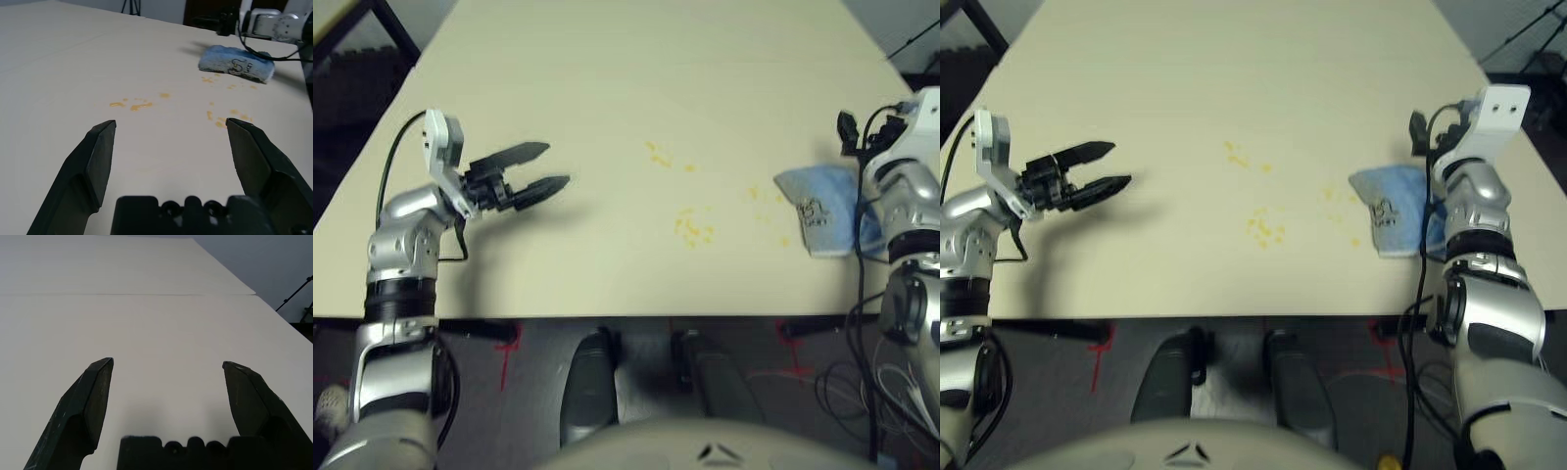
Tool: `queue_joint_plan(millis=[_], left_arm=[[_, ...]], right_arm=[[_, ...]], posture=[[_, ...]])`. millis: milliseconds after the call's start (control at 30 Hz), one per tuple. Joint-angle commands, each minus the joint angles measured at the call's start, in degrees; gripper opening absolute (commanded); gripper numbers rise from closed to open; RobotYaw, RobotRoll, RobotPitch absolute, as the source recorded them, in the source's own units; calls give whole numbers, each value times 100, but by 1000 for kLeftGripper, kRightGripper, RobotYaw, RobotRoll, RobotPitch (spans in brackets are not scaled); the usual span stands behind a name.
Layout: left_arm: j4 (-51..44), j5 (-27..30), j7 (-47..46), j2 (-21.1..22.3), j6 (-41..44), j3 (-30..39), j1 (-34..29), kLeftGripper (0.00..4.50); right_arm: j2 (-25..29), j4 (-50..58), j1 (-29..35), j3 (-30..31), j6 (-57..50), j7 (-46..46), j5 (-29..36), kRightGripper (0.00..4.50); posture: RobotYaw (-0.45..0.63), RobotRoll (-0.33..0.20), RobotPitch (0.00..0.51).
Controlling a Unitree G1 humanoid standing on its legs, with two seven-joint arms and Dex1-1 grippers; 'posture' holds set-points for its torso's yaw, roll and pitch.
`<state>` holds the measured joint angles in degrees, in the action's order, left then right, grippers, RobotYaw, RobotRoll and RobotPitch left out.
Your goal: Wipe the water off the table with a rag.
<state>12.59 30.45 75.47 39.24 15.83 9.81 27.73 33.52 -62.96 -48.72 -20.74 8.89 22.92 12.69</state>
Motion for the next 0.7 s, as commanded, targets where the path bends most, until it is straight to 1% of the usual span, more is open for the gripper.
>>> queue_joint_plan(millis=[33,167,300,367,433,500,567,700], left_arm=[[-184,-137,220,115,-91,-241,-178,4500],[-282,-264,363,205,-216,-383,-367,4500],[-140,-559,359,180,-756,-517,-411,4500],[-34,-679,283,115,-1002,-561,-376,4500],[137,-846,255,50,-1403,-619,-338,4500],[261,-922,250,4,-1622,-648,-321,4500],[317,-921,203,-47,-1651,-648,-309,4500],[375,-955,152,-100,-1777,-698,-301,4500]], right_arm=[[272,114,-51,-18,-473,337,109,4448],[666,293,-136,-76,-1801,1105,406,4448],[1198,682,-95,175,-3473,2013,515,4448],[1471,1010,54,403,-4298,2640,556,4448],[1709,1337,244,583,-4907,3122,604,4448],[1888,1616,443,722,-5263,3496,638,4448],[2083,1895,686,869,-5517,3813,626,4448],[2336,2092,1032,1030,-5584,4018,513,4448]], posture=[[156,0,205],[156,0,211],[150,0,214],[147,0,216],[143,0,217],[138,0,218],[135,0,219],[132,0,223]])
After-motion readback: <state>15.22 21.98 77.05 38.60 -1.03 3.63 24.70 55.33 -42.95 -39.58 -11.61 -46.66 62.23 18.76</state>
